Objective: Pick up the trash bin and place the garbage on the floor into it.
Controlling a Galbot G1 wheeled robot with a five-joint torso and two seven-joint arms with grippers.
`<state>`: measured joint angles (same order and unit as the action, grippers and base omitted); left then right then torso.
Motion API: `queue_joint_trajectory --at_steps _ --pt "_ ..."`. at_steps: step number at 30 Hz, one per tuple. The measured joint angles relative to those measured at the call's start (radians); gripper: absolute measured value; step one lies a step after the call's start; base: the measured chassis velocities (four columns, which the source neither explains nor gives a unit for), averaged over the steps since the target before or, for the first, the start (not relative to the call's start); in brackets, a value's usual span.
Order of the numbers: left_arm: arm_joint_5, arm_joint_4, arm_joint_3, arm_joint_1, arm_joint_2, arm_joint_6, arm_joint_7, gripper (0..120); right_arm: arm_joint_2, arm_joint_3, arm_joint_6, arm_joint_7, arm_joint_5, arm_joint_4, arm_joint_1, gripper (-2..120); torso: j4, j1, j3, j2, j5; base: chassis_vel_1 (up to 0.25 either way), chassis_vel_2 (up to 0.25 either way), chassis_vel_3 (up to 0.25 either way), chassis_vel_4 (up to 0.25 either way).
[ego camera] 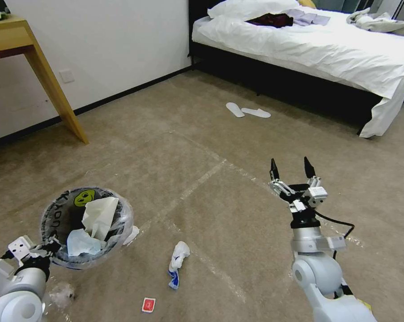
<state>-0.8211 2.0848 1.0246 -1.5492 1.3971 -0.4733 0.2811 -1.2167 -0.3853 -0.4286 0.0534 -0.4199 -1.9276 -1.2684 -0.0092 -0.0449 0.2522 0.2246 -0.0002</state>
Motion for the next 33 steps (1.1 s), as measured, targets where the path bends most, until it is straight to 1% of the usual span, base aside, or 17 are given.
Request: queue_joint_trajectory --at_steps 1,3,4,6,7,9,10,12,13,15,16,17,20,21,23,26,33 --pt "0.0 0.0 0.0 0.0 0.0 0.0 0.0 0 0.0 0.0 0.0 0.0 0.0 0.0 0.0 100 0.0 0.0 0.0 0.0 0.0 0.0 0.0 0.0 0.0" --pt "0.002 0.0 0.001 -0.004 -0.002 -0.001 0.002 0 0.013 0.064 0.064 0.046 -0.047 0.0 0.036 100 -0.0001 0.0 0.0 0.0 0.0 0.0 0.0 0.0 0.0" --pt "0.002 0.0 0.001 -0.004 -0.002 -0.001 0.002 0 0.013 0.064 0.064 0.046 -0.047 0.0 0.036 100 -0.0001 0.0 0.0 0.0 0.0 0.0 0.0 0.0 0.0" --pt "0.002 -0.002 0.004 -0.004 -0.002 -0.002 0.003 0 0.022 0.124 0.142 0.105 -0.097 -0.001 0.078 100 0.0 0.0 0.0 0.0 0.0001 0.0 0.0 0.0 0.0" --pt "0.002 -0.002 0.004 -0.004 -0.002 -0.002 0.003 0 0.022 0.124 0.142 0.105 -0.097 -0.001 0.078 100 0.0 0.0 0.0 0.0 0.0001 0.0 0.0 0.0 0.0" --pt "0.005 -0.005 0.006 -0.003 0.003 -0.002 0.004 0 0.034 0.22 0.277 0.212 -0.215 0.001 0.154 100 0.0 0.0 0.0 0.0 0.0 0.0 0.0 0.0 0.0" --pt "0.005 -0.005 0.006 -0.003 0.003 -0.002 0.004 0 0.034 0.22 0.277 0.212 -0.215 0.001 0.154 100 0.0 0.0 0.0 0.0 0.0 0.0 0.0 0.0 0.0" --pt "0.008 -0.008 0.008 -0.002 0.008 -0.002 0.004 0 0.033 0.305 0.436 0.36 -0.368 0.015 0.224 100 0.0001 0.0 0.0 0.0 -0.0002 0.0 0.0 0.0 0.0" --pt "0.008 -0.008 0.008 -0.002 0.008 -0.002 0.004 0 0.033 0.305 0.436 0.36 -0.368 0.015 0.224 100 0.0001 0.0 0.0 0.0 -0.0002 0.0 0.0 0.0 0.0" --pt "0.014 -0.017 0.01 0.0 0.011 -0.002 0.005 0 0.015 0.406 0.634 0.521 -0.541 0.061 0.293 100 0.0001 0.0 0.0 0.0 0.0 0.0 0.0 0.0 0.0" --pt "0.017 -0.022 0.01 0.001 0.013 -0.002 0.005 0 0.002 0.456 0.704 0.586 -0.605 0.09 0.322 100 -0.0001 0.0 0.0 0.0 -0.0003 0.0 0.0 0.0 0.0" --pt "0.017 -0.022 0.01 0.001 0.013 -0.002 0.005 0 0.002 0.456 0.704 0.586 -0.605 0.09 0.322 100 -0.0001 0.0 0.0 0.0 -0.0003 0.0 0.0 0.0 0.0" --pt "0.025 -0.031 0.012 0.003 0.018 0.0 0.005 0 -0.052 0.571 0.827 0.738 -0.763 0.173 0.387 100 0.0001 0.0 0.0 0.0 -0.0001 0.0 0.0 0.0 0.0" --pt "0.025 -0.031 0.012 0.003 0.018 0.0 0.005 0 -0.052 0.571 0.827 0.738 -0.763 0.173 0.387 100 0.0001 0.0 0.0 0.0 -0.0001 0.0 0.0 0.0 0.0" --pt "0.032 -0.037 0.014 0.003 0.025 0.004 0.006 0 -0.102 0.635 0.898 0.836 -0.876 0.257 0.426 100 0.0002 0.0 0.0 0.0 -0.0001 0.0 0.0 0.0 0.0" --pt "0.035 -0.039 0.017 0.003 0.03 0.007 0.005 0 -0.145 0.668 0.937 0.885 -0.925 0.341 0.447 100 0.0001 0.0 0.0 0.0 -0.0001 0.0 0.0 0.0 0.0" --pt "0.038 -0.041 0.03 -0.002 0.04 0.014 0.004 0 -0.213 0.703 0.996 0.902 -0.965 0.497 0.446 100 -0.0001 0.0 0.0 0.0 -0.0001 0.0 0.0 0.0 0.0"
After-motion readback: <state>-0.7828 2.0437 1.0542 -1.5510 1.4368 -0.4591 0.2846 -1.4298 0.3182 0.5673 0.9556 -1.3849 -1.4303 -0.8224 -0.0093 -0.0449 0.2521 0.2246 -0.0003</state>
